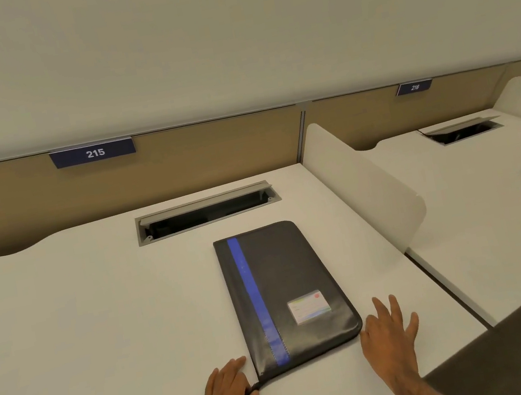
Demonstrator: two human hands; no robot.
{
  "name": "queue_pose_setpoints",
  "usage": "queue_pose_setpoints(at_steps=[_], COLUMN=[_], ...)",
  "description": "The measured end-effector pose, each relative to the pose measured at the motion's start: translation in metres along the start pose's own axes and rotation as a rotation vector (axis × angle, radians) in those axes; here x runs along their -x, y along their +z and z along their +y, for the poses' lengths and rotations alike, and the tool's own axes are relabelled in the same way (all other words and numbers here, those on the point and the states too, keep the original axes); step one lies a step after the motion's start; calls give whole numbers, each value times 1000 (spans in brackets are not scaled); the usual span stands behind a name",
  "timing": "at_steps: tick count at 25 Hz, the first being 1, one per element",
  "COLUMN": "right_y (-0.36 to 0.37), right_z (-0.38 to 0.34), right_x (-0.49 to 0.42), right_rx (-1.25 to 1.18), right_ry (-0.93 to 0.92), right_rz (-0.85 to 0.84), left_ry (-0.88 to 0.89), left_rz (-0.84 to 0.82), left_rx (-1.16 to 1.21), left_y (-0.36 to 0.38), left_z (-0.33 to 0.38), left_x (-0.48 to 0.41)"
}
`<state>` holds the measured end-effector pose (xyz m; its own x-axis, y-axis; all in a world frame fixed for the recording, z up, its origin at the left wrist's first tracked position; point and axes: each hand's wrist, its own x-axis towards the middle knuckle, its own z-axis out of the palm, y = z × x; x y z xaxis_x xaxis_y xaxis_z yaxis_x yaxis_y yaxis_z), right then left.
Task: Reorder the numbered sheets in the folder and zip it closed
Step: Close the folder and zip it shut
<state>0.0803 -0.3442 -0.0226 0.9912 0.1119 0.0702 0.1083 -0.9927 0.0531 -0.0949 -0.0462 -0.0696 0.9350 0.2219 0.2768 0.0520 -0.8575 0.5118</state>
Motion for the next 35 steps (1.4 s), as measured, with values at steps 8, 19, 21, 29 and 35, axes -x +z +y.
queue_pose_setpoints(at_steps=[8, 19, 21, 29, 35], right_y=[26, 55, 58, 29, 52], right_z=[32, 52, 54, 52, 51], right_x=[-25, -86, -91, -111, -133], right_rx=[-116, -223, -347, -368, -238], right_ry=[-274, -677, -735, -794, -749], right_rz=[175, 181, 262, 524, 419], left_ry=[6, 186, 220, 267, 307], left_rz=[-31, 95, 106, 42, 153], left_rx=[-104, -496, -563, -588, -529], left_y=[-3, 119, 130, 147, 166], left_z=[-2, 142, 151, 125, 114], left_x=[-1, -109, -123, -170, -181])
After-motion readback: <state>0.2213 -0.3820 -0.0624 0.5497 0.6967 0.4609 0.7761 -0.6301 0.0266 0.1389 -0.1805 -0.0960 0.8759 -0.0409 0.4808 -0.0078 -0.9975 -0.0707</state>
